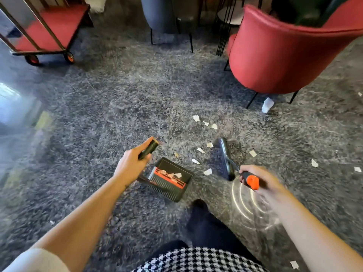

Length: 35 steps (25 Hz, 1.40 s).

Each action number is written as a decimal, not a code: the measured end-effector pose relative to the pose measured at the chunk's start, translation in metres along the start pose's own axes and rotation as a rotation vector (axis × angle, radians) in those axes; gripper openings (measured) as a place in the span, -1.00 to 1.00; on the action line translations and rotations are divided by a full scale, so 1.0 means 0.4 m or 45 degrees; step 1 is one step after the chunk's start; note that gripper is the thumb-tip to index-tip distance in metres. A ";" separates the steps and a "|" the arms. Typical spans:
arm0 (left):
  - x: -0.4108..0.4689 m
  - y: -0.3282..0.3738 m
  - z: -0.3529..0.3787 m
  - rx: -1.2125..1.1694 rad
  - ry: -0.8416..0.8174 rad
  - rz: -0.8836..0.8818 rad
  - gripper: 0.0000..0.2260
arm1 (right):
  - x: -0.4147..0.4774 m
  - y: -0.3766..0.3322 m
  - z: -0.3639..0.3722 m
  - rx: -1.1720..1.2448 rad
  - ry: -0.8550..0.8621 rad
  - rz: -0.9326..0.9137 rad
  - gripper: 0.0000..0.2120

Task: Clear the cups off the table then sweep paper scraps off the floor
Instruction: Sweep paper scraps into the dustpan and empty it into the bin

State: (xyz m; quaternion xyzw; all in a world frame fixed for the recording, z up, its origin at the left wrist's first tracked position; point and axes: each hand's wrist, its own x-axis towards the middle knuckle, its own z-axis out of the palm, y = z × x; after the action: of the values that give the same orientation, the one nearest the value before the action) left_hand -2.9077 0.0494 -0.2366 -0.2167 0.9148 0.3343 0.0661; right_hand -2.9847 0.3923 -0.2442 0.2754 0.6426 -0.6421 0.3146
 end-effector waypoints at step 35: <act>0.487 -0.158 -0.223 0.135 -0.565 0.517 -0.51 | -0.101 0.085 0.547 -0.758 -0.173 0.336 -0.31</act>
State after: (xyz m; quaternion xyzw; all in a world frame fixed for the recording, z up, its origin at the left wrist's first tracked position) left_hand -3.0525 -0.1198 -0.2567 0.0527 0.9188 0.3317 0.2074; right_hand -2.9214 0.1768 -0.2309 0.2088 0.7383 -0.3967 0.5040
